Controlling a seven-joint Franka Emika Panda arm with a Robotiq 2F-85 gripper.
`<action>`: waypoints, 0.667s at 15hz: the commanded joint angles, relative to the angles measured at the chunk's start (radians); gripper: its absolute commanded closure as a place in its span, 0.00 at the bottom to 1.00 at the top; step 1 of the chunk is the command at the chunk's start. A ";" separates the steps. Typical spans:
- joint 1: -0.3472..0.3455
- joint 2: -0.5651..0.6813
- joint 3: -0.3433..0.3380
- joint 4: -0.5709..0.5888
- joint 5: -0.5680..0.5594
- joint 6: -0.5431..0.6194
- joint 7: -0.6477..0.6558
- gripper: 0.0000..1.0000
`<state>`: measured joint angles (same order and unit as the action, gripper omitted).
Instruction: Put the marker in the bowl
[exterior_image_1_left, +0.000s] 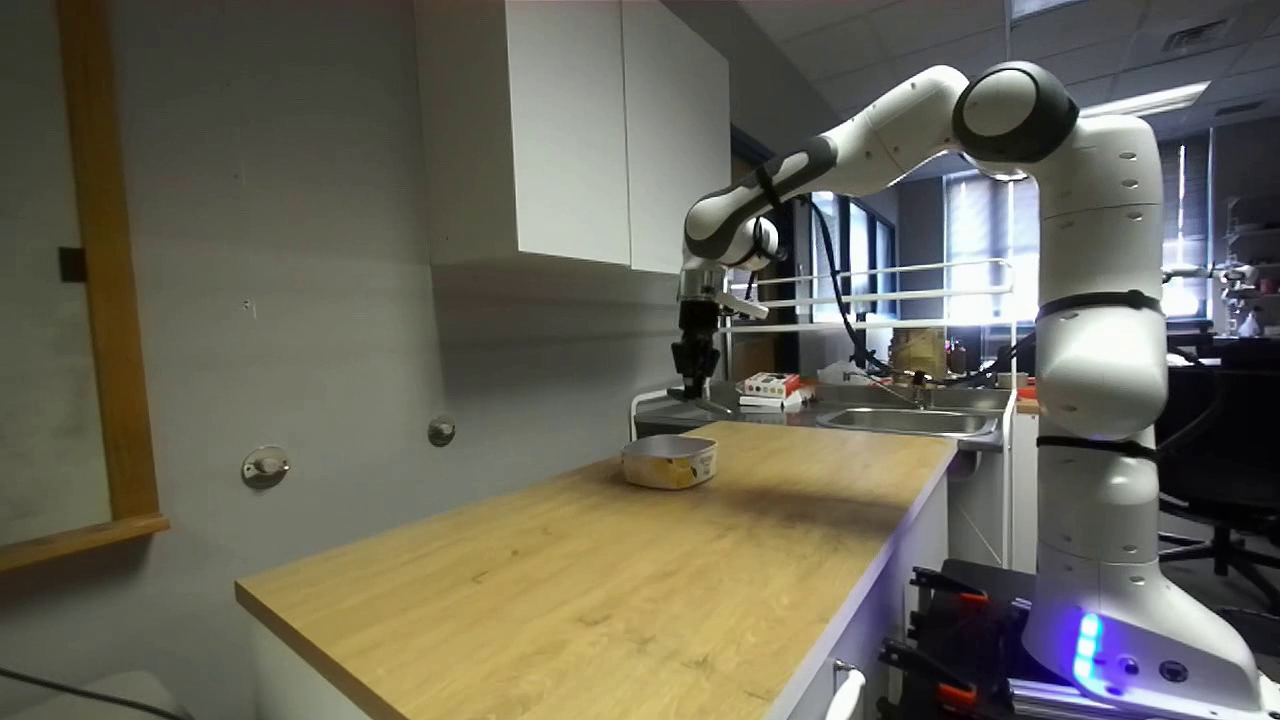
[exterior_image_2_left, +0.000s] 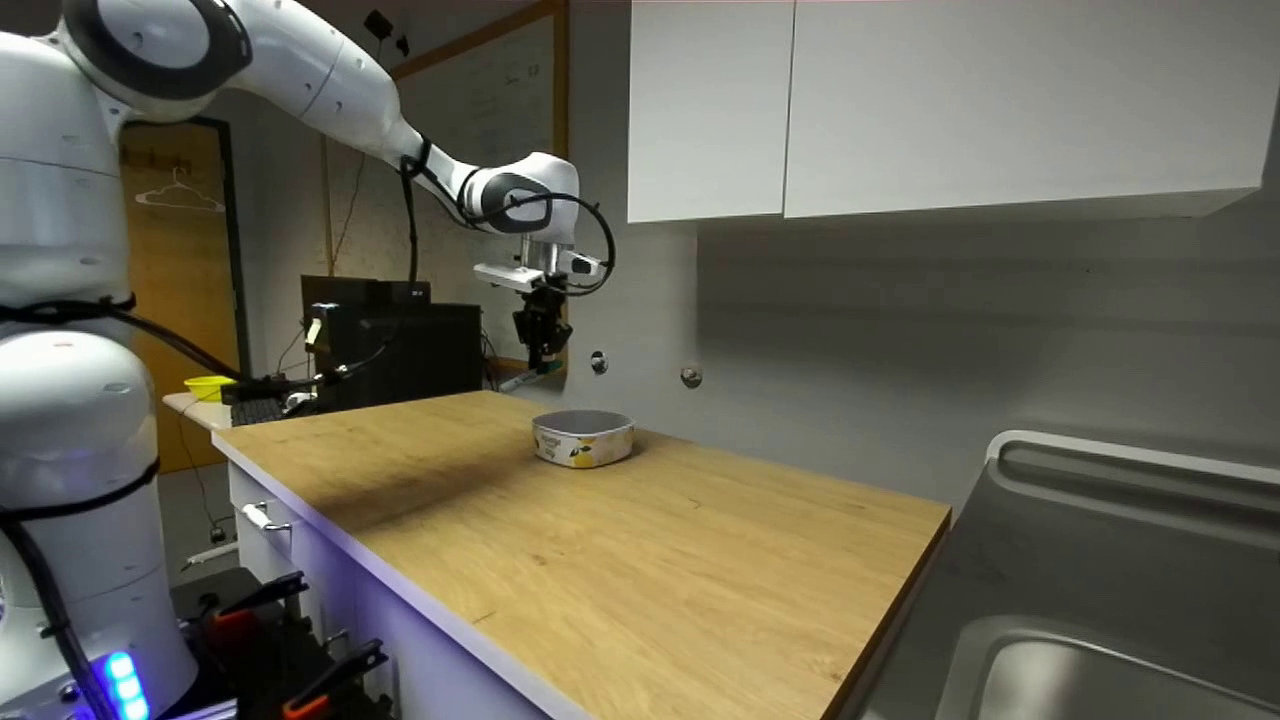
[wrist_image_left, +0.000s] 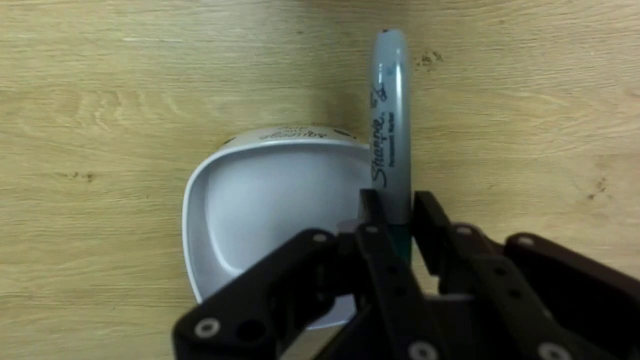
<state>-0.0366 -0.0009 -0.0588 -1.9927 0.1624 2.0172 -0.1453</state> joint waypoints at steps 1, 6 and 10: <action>0.010 0.136 0.019 0.147 -0.050 -0.026 0.048 0.93; 0.008 0.296 0.017 0.360 -0.115 -0.066 0.081 0.93; -0.015 0.378 0.007 0.461 -0.124 -0.106 0.072 0.93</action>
<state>-0.0339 0.2995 -0.0478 -1.6372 0.0584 1.9703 -0.0877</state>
